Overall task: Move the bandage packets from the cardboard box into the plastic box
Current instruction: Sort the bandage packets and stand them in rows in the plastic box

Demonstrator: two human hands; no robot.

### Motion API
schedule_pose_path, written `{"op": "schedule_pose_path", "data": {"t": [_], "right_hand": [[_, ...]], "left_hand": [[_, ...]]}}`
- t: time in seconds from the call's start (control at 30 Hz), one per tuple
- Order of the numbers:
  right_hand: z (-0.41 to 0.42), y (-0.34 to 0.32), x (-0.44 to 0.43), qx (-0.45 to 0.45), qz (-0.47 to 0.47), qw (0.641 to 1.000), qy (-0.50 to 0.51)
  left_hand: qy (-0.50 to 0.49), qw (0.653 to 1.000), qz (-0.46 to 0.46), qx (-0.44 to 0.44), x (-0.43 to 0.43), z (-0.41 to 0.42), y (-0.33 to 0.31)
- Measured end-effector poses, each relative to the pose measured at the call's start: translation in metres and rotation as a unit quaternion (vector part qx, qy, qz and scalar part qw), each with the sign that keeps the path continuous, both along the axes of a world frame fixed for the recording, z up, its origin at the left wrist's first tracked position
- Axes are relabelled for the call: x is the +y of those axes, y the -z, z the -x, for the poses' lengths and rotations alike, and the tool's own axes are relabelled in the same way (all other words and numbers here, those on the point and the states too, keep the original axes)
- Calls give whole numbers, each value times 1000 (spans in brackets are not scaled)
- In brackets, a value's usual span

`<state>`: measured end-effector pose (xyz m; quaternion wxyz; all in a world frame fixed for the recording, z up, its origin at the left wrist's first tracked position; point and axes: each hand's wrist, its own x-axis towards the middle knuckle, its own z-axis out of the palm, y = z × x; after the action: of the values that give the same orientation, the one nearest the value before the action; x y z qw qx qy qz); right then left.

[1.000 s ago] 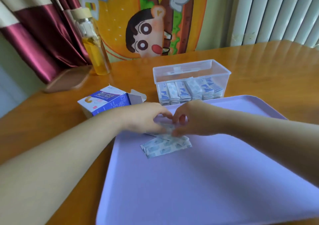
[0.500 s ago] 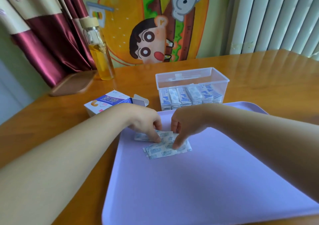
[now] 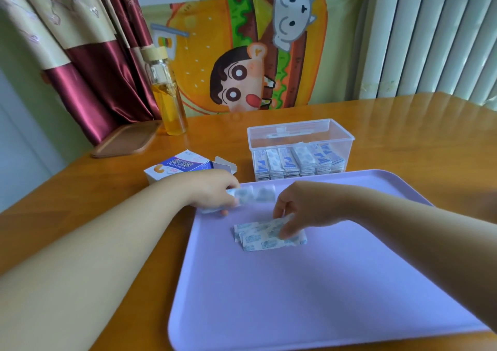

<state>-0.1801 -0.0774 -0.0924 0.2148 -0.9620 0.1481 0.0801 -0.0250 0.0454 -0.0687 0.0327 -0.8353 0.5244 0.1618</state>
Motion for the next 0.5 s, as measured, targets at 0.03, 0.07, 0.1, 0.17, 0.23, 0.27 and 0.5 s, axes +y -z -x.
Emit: {"op": "schedule_pose_path", "data": {"t": [0.03, 0.07, 0.1, 0.17, 0.23, 0.27, 0.5], "right_hand": [[5, 1, -1, -7, -10, 1000, 1], [11, 0, -1, -22, -14, 1000, 0], [16, 1, 0, -45, -11, 999, -1], [23, 2, 2, -105, 11, 994, 10], [29, 6, 3, -156, 40, 986, 39], [31, 8, 1, -176, 52, 982, 53], [48, 30, -11, -222, 69, 962, 144]], "left_hand": [[-15, 1000, 15, 13, 1, 0, 1], [-27, 999, 30, 26, 1, 4, 3], [-33, 998, 42, 42, -1, 8, 6], [-20, 996, 54, 72, -8, 20, 14], [0, 991, 60, 116, -16, 35, 18], [3, 987, 62, 146, -20, 42, 17], [77, 987, 96, 100, -11, 50, 26]]}}
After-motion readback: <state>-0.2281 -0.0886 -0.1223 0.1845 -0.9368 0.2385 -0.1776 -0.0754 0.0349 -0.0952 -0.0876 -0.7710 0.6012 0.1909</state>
